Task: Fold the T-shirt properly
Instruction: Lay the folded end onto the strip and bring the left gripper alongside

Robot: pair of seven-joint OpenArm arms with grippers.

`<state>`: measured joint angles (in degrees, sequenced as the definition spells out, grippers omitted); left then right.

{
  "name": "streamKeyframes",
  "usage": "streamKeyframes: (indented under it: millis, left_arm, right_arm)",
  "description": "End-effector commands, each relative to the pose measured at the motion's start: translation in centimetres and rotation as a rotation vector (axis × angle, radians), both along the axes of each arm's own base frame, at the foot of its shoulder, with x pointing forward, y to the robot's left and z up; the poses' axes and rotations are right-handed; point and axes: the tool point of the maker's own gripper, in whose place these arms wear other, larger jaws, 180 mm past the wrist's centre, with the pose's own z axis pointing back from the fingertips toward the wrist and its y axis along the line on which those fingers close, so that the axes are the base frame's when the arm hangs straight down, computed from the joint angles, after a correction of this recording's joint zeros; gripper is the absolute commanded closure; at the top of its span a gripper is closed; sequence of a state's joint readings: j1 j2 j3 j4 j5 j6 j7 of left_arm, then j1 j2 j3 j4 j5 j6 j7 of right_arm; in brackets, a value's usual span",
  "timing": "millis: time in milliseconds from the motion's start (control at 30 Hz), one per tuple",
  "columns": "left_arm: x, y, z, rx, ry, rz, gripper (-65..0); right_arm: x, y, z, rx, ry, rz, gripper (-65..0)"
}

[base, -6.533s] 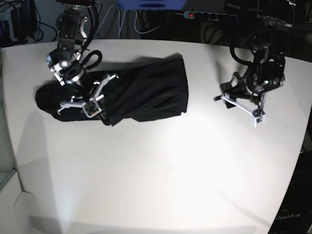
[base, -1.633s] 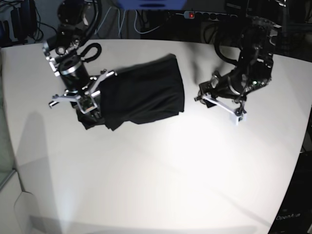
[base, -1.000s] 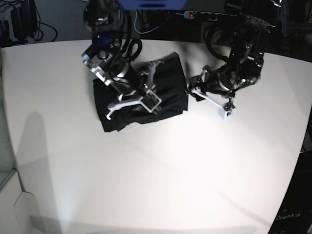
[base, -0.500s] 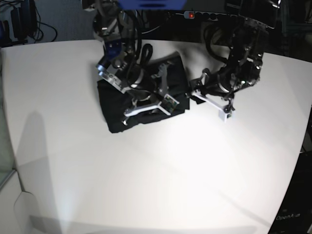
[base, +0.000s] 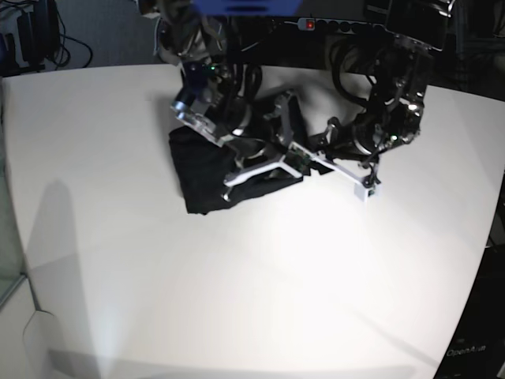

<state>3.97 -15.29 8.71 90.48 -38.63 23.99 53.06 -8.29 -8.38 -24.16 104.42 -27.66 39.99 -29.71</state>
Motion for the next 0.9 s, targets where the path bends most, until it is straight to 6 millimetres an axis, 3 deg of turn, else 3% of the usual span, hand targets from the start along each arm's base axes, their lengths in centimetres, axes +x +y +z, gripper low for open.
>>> streamKeyframes:
  millis: [0,233,400,700,867]
  left_arm:
    - [-1.7,0.5,-1.3,0.022,0.083,0.007,-33.2]
    - [-1.8,0.4,-1.2,0.015,0.084,0.006,-33.2]
    - [-1.2,0.1,0.4,0.006,0.032,-0.006,-33.2]
    - [-1.5,-0.7,3.6,-0.012,-0.022,-0.059,-33.2]
    - [-1.4,0.2,5.3,-0.038,-0.014,-0.038,-33.2]
  right_arm:
    - [-0.1,1.7,2.0,0.067,-0.039,0.037,0.0]
    - [-2.0,4.5,2.3,0.082,-0.037,0.130,0.0]
    - [-2.1,4.6,0.8,0.063,0.000,0.134,0.0]
    - [-2.1,4.5,0.9,0.064,-0.003,0.132,0.0]
    - [-1.9,4.2,0.6,0.059,0.003,0.120,0.0]
